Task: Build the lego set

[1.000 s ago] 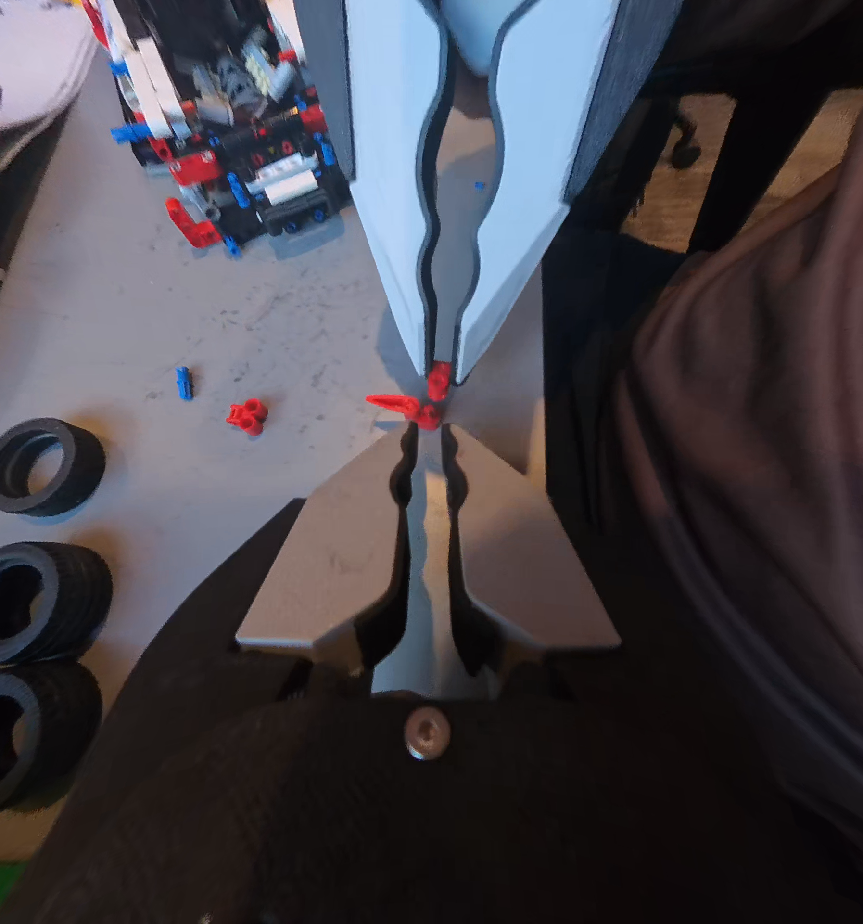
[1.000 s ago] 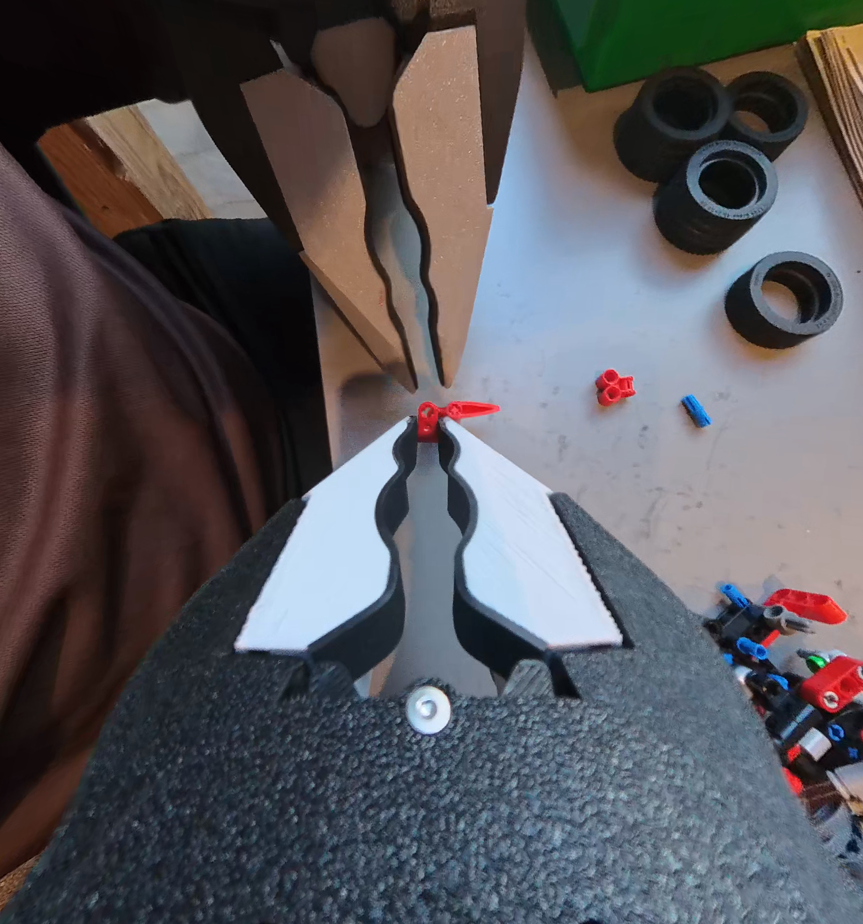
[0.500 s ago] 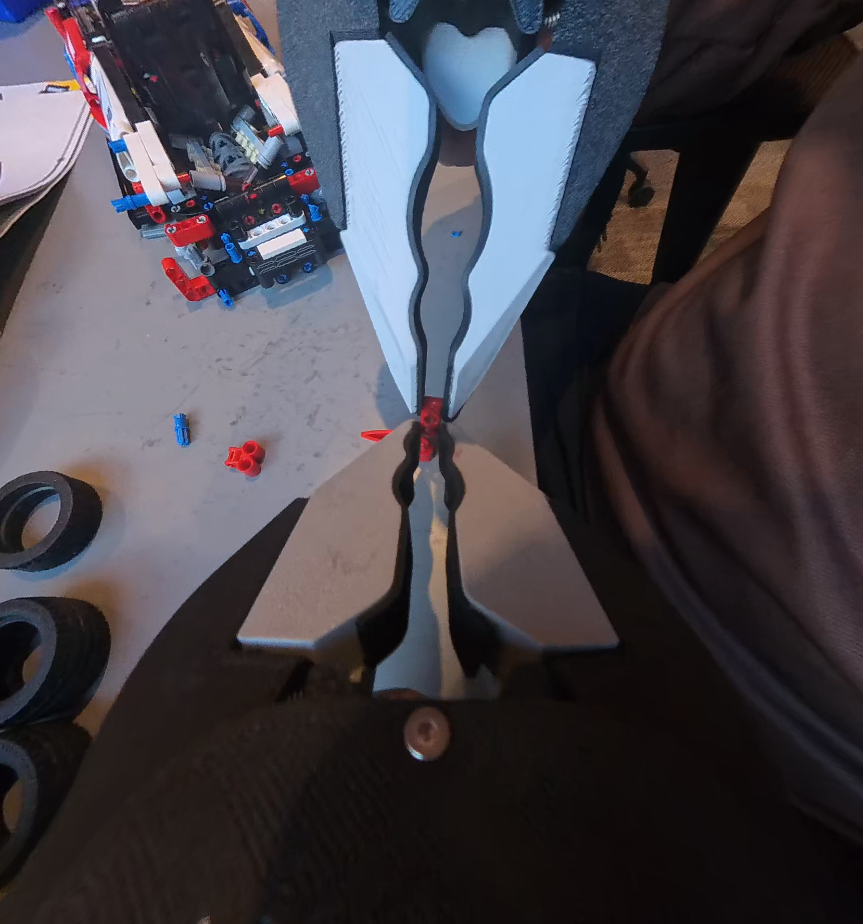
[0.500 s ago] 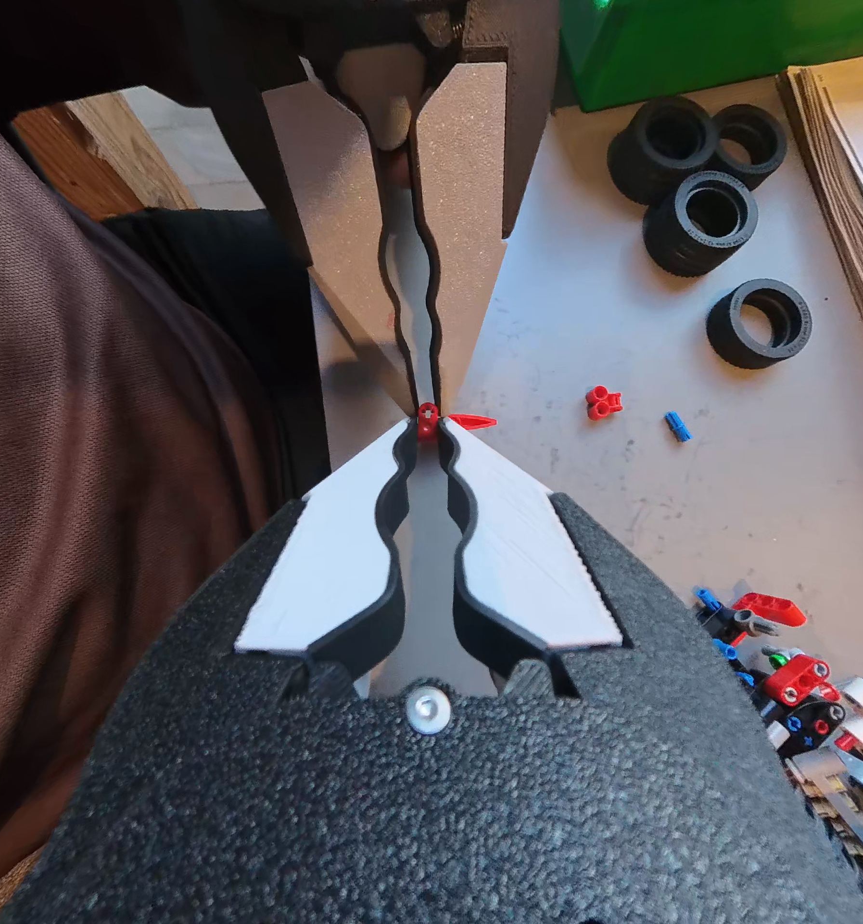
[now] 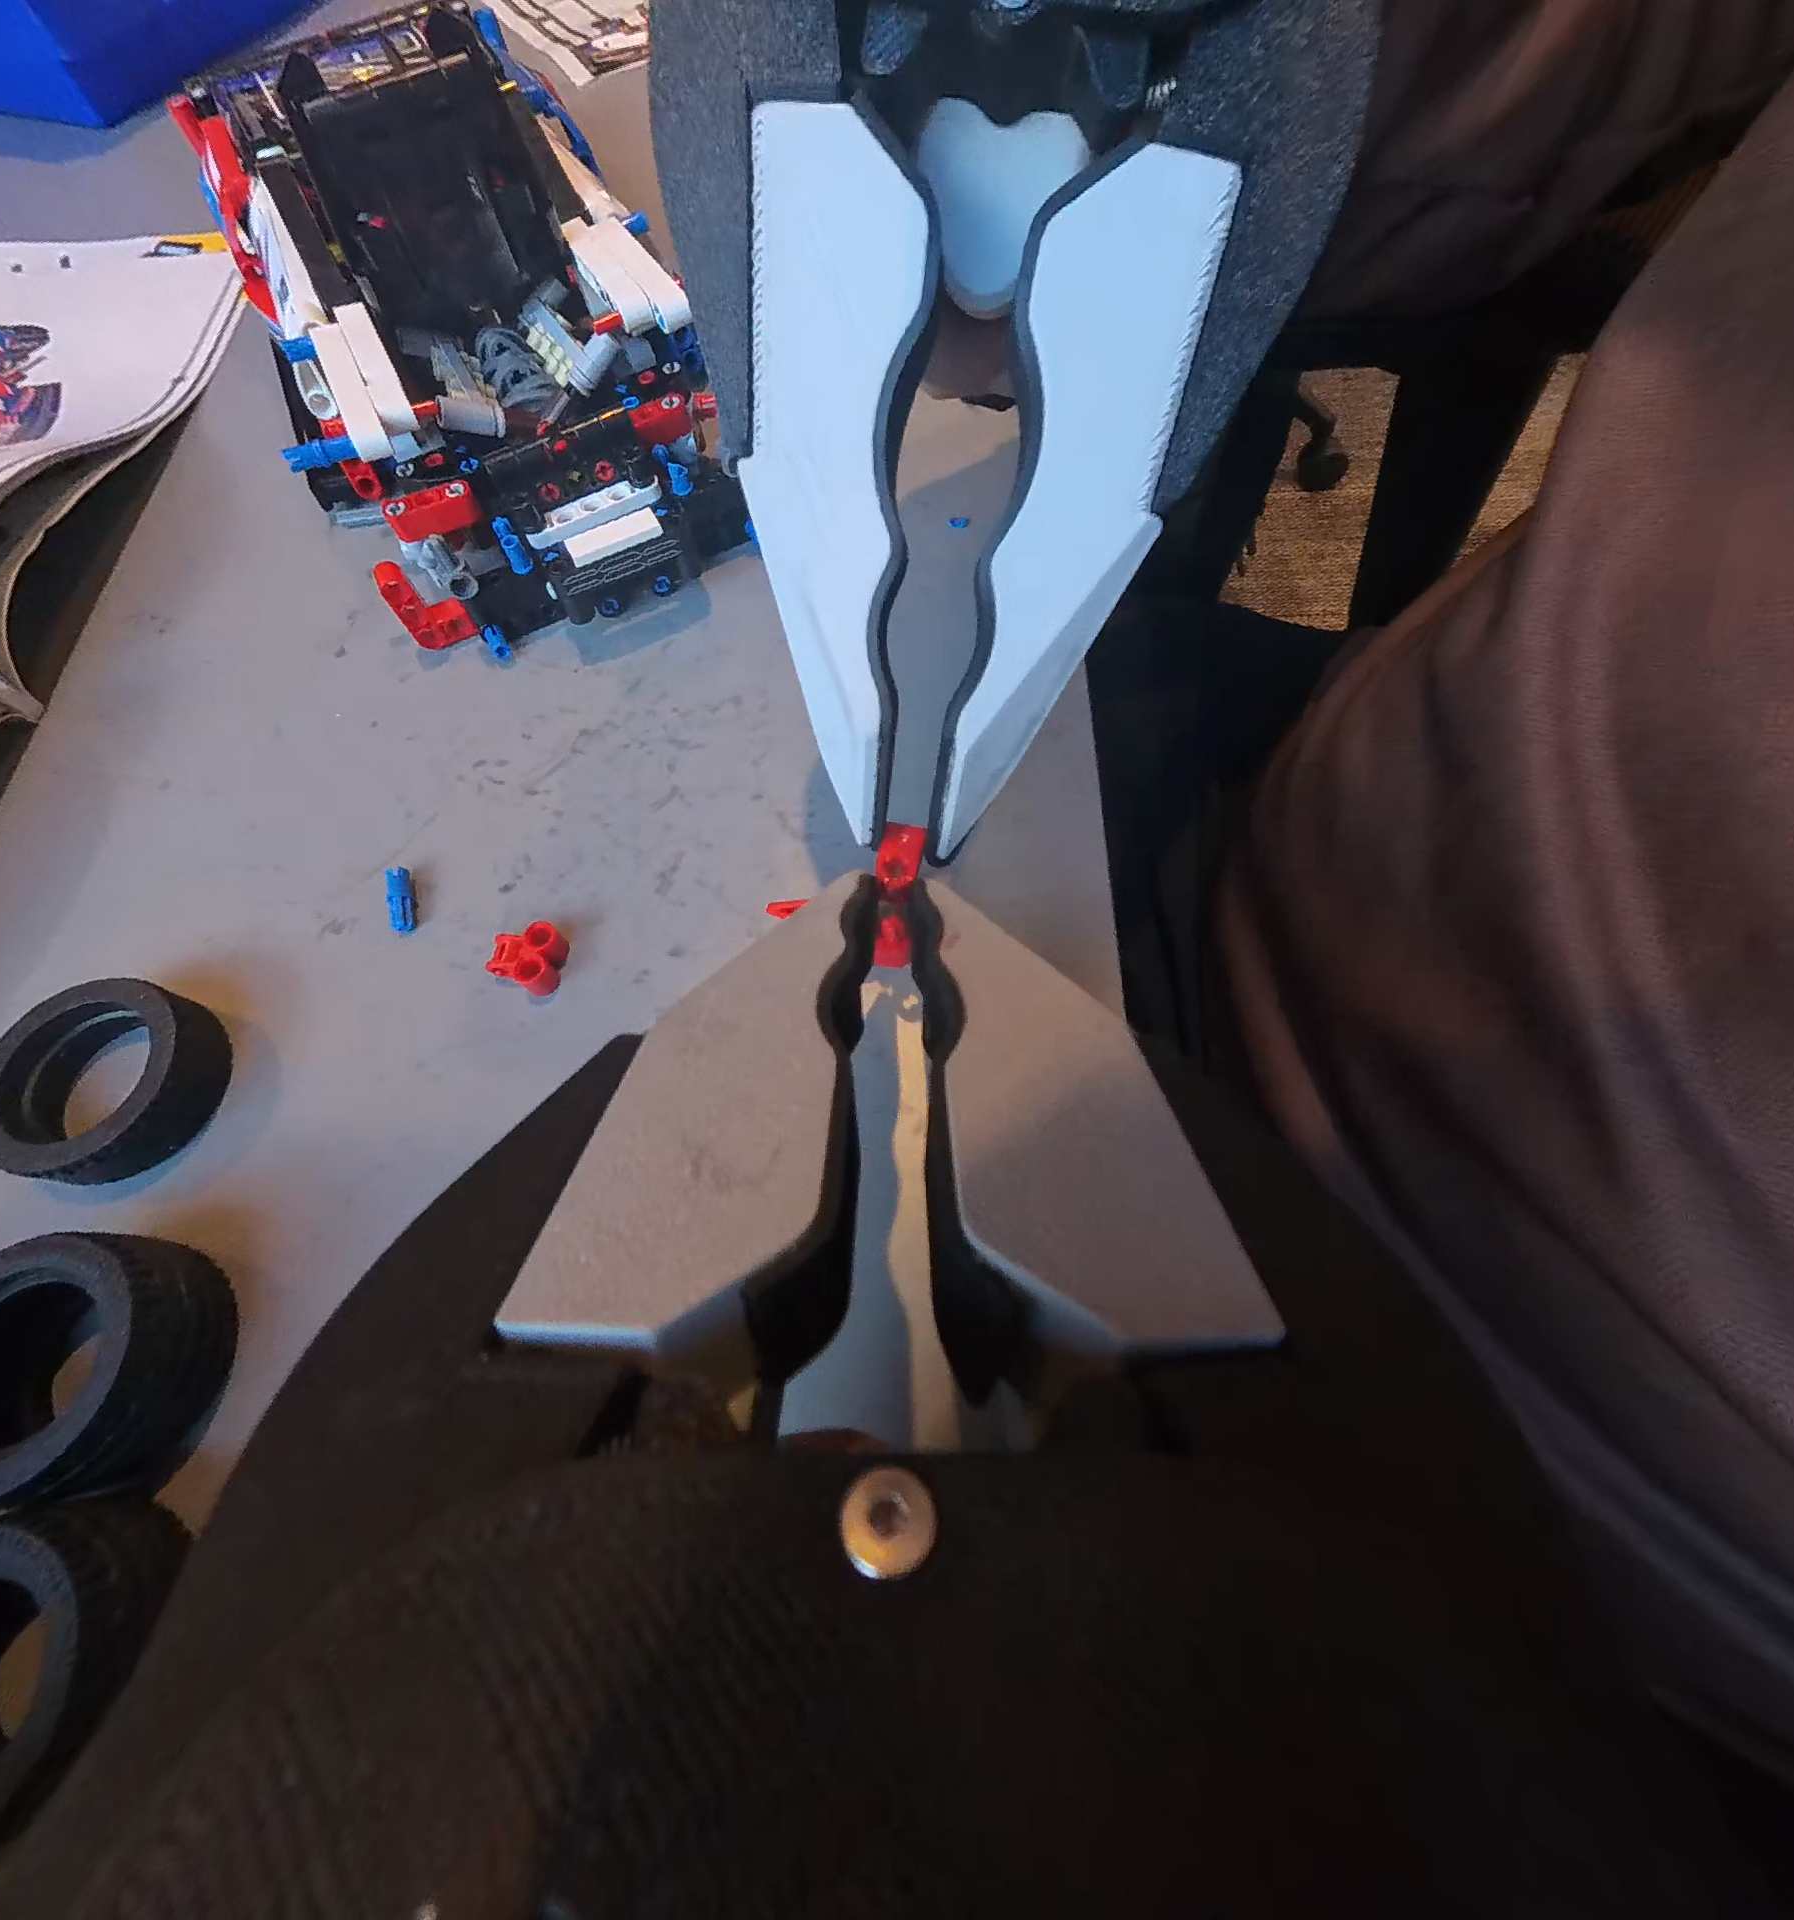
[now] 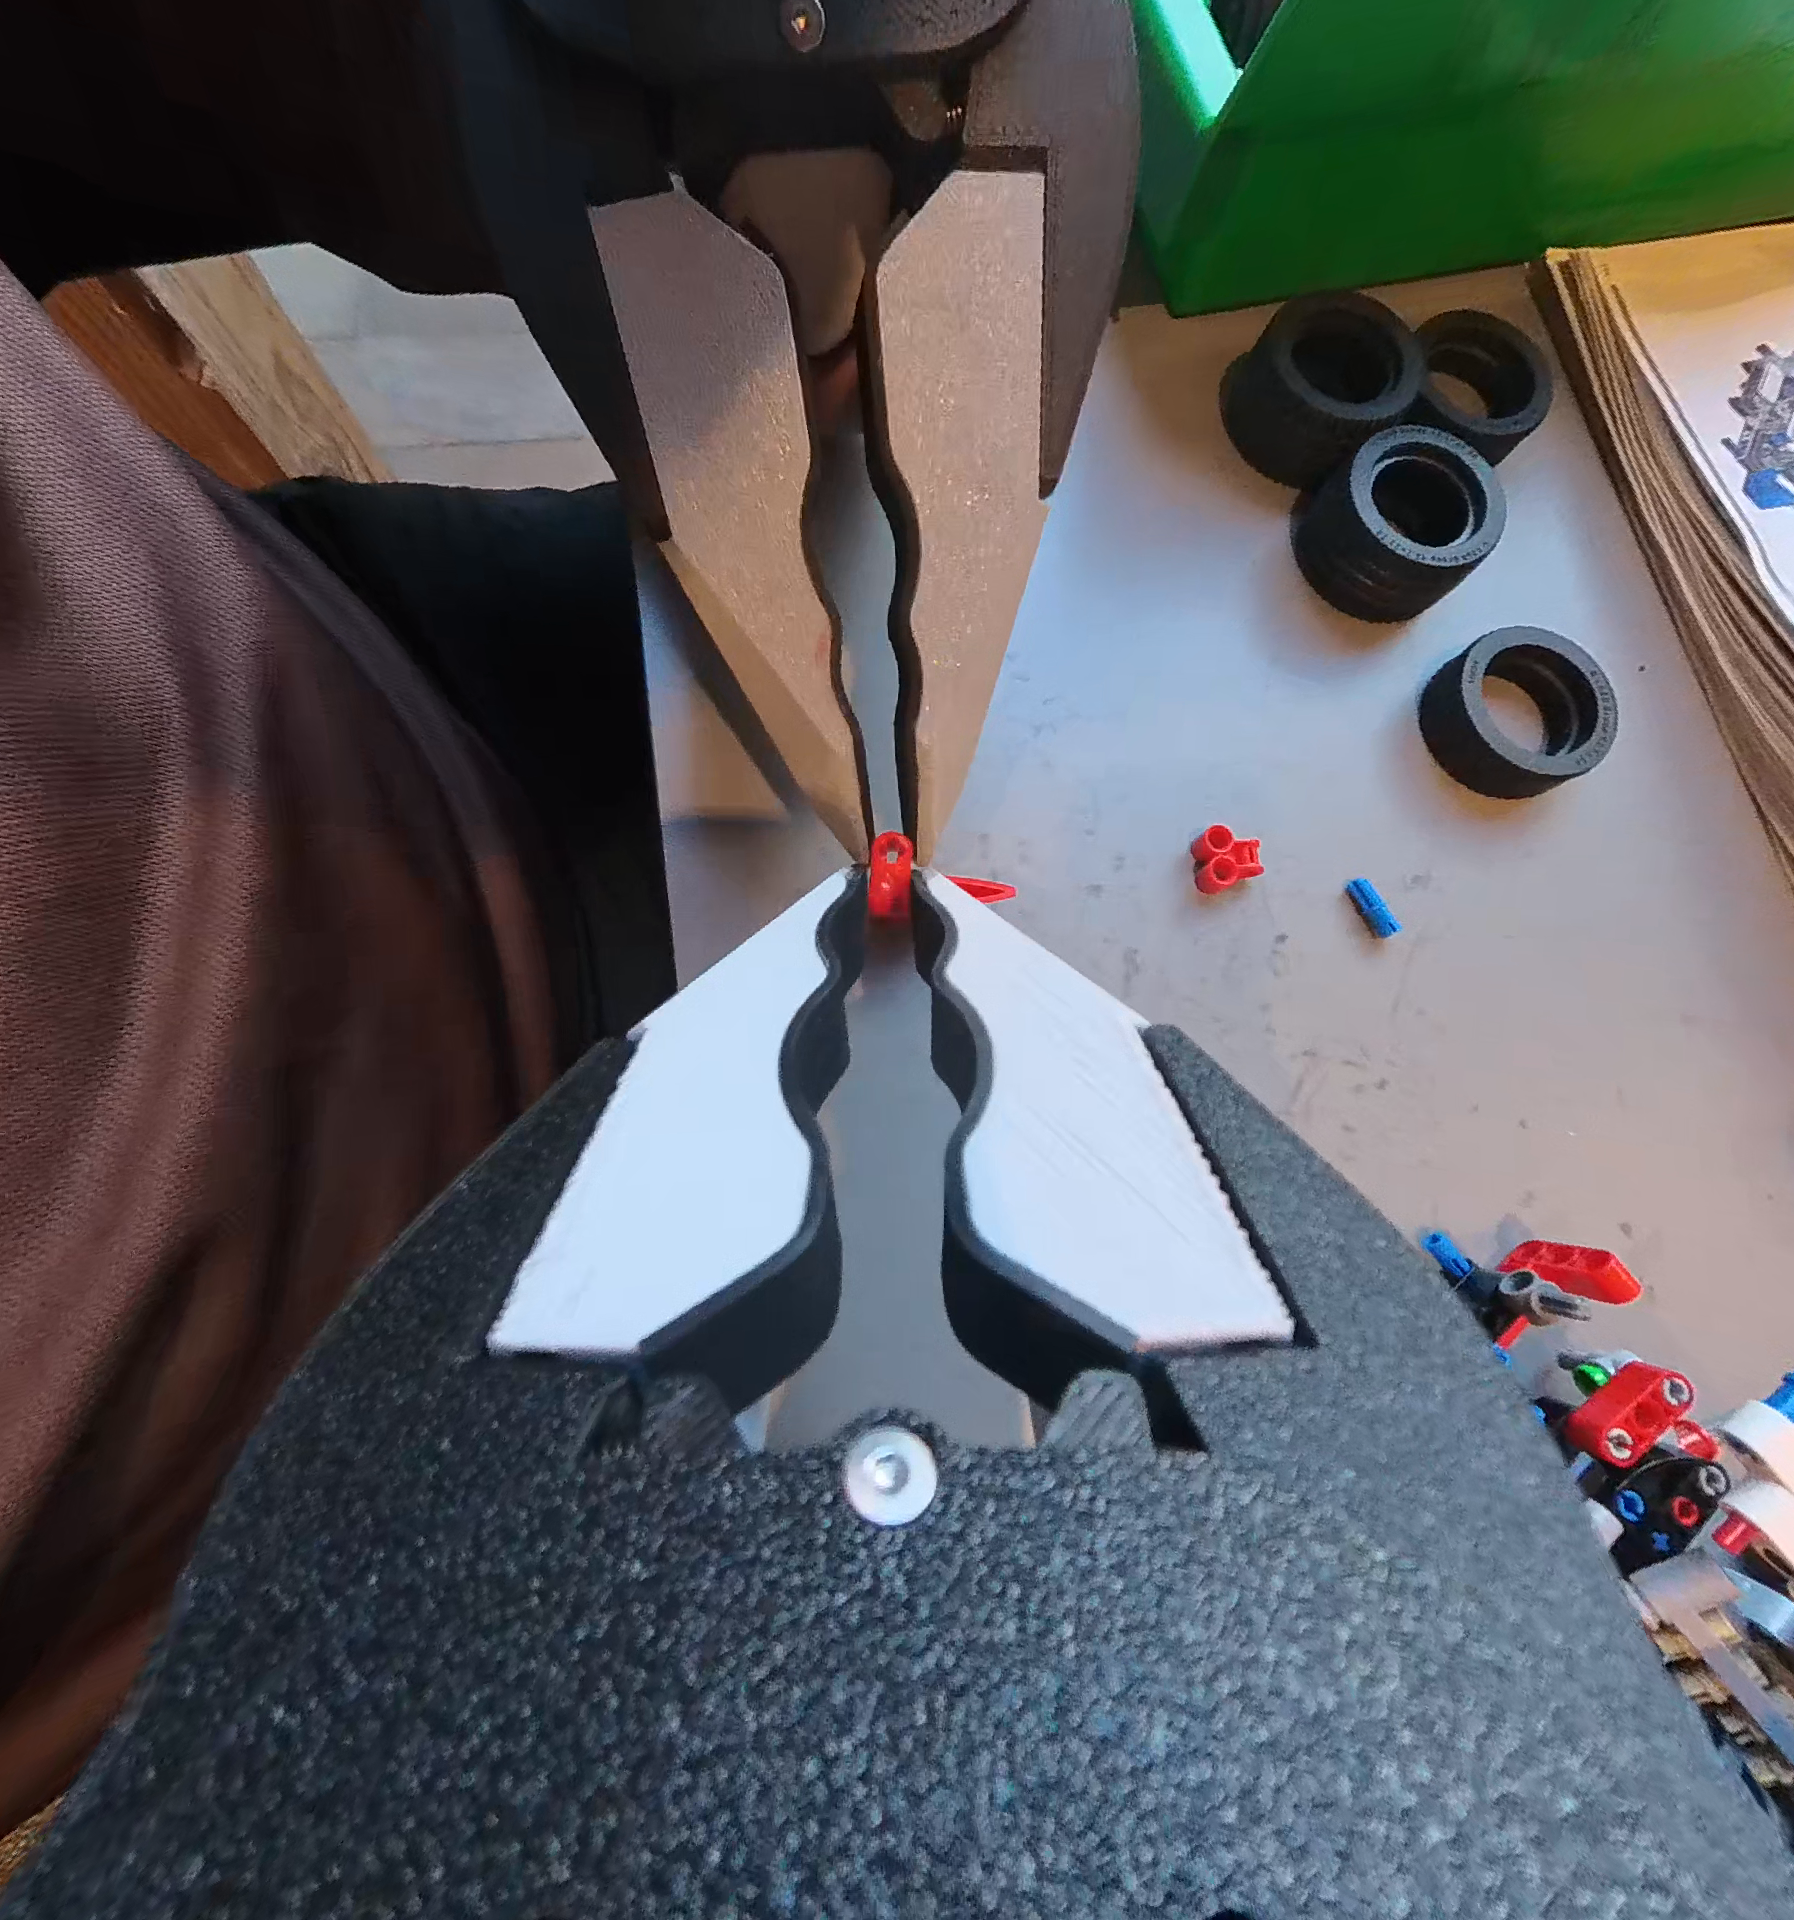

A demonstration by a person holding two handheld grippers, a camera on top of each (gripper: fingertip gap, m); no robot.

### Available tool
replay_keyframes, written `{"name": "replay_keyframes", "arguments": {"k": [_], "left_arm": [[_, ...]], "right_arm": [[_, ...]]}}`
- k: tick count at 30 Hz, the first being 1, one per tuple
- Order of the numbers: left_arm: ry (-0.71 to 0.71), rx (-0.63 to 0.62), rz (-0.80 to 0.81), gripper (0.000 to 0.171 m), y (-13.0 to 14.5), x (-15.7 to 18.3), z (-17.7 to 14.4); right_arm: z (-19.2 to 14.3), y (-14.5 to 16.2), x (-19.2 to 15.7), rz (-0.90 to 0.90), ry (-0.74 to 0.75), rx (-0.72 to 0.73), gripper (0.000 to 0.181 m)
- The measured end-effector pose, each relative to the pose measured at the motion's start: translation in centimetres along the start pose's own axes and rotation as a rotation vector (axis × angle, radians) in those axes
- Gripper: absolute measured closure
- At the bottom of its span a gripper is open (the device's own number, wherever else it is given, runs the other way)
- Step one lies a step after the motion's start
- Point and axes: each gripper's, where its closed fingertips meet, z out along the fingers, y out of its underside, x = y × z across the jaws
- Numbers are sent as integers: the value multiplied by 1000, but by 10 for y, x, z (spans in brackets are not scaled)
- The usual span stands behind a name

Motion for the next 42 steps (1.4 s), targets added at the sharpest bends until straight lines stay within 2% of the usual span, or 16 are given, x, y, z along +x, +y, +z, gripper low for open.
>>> {"name": "replay_keyframes", "arguments": {"k": [4,9,13,17,22,42], "left_arm": [[25,0,-30,166,0,1,-2],[18,-38,7,129,3,-16,-6],[104,-122,87,119,12,-16,3],[166,-178,164,127,17,-13,14],[206,-187,217,138,21,-7,17],[140,-155,222,142,22,-6,19]], "right_arm": [[1,3,0,-1,10,-13,174],[3,10,-1,13,10,-26,174],[3,10,-2,-3,10,-31,174],[4,10,0,-20,8,-36,174],[2,10,0,-53,-3,-32,174],[9,12,-4,-108,-37,-59,173]]}}
